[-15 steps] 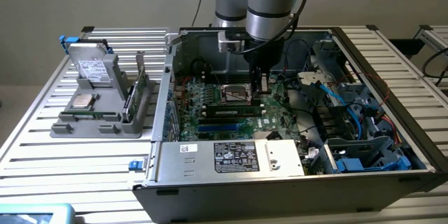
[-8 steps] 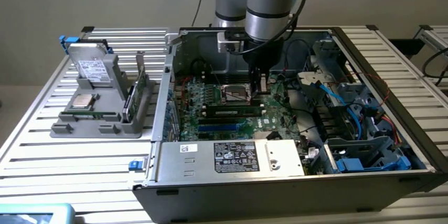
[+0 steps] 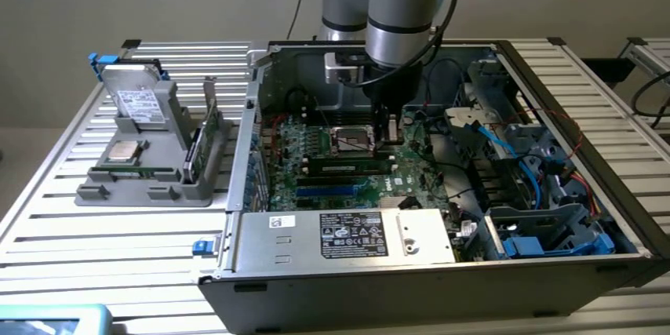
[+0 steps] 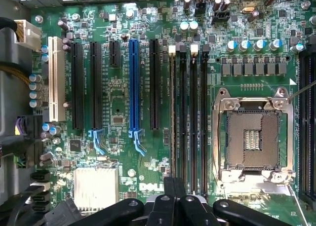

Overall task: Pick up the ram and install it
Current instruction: 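Press down the ram until it locks into place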

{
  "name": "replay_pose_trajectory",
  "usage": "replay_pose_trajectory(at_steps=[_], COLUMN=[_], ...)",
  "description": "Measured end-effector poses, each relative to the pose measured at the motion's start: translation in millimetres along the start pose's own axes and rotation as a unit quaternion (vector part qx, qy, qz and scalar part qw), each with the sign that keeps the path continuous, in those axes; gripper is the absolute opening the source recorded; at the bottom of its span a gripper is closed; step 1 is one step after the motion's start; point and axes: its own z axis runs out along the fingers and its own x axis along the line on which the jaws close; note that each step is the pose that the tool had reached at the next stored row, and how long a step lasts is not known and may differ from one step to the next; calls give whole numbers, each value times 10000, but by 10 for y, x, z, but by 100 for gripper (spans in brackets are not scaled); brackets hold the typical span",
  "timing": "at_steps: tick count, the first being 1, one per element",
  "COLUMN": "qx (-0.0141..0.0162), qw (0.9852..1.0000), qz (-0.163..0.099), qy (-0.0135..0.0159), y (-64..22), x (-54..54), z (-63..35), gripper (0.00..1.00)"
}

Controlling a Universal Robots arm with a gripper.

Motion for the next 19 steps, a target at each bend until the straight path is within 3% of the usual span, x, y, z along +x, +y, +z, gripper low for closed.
replay_pose_trajectory(at_steps=[19], qx=[0], qw=[10000], qz=[-1], qy=[11], y=[5], x=[-26], z=[68], gripper=[11])
